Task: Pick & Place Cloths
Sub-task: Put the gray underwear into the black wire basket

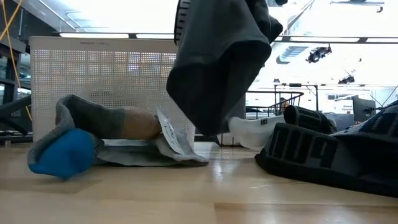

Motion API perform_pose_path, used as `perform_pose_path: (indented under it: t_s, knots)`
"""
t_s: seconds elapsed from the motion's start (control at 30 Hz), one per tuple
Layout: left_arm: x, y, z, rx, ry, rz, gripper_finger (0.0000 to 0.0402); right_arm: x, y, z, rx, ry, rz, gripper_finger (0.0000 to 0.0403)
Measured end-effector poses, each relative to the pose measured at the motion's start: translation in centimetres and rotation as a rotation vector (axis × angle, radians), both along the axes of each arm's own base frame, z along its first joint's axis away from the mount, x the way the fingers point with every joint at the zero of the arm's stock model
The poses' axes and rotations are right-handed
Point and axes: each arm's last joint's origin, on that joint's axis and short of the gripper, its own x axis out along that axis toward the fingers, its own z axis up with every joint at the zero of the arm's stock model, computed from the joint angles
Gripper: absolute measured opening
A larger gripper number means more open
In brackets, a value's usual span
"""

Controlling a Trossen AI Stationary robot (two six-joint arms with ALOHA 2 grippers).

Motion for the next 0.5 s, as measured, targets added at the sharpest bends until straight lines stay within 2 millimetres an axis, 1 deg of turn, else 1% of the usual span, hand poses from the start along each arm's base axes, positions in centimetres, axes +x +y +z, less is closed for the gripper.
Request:
perform_pose_path:
  t_s: [0.17,0.33,0.4,0.5]
  knots:
    - [0.2,0.9,0.2,-0.014,-0.020,-0.005,0.0004,0.1,0.8,0.9,-0.161,-0.115,0.030,0.0291]
    - [0.3,1.2,0.4,-0.047,-0.054,0.007,0.0004,0.1,1.4,1.0,-0.355,-0.138,-0.055,0.0291]
    - [0.3,1.2,0.8,-0.046,-0.087,0.004,0.0004,0.4,1.6,0.9,-0.394,-0.139,-0.074,0.0291]
    - [0.6,1.2,0.9,-0.044,-0.111,0.002,0.0004,0.8,2.0,1.1,-0.397,-0.179,-0.056,0.0291]
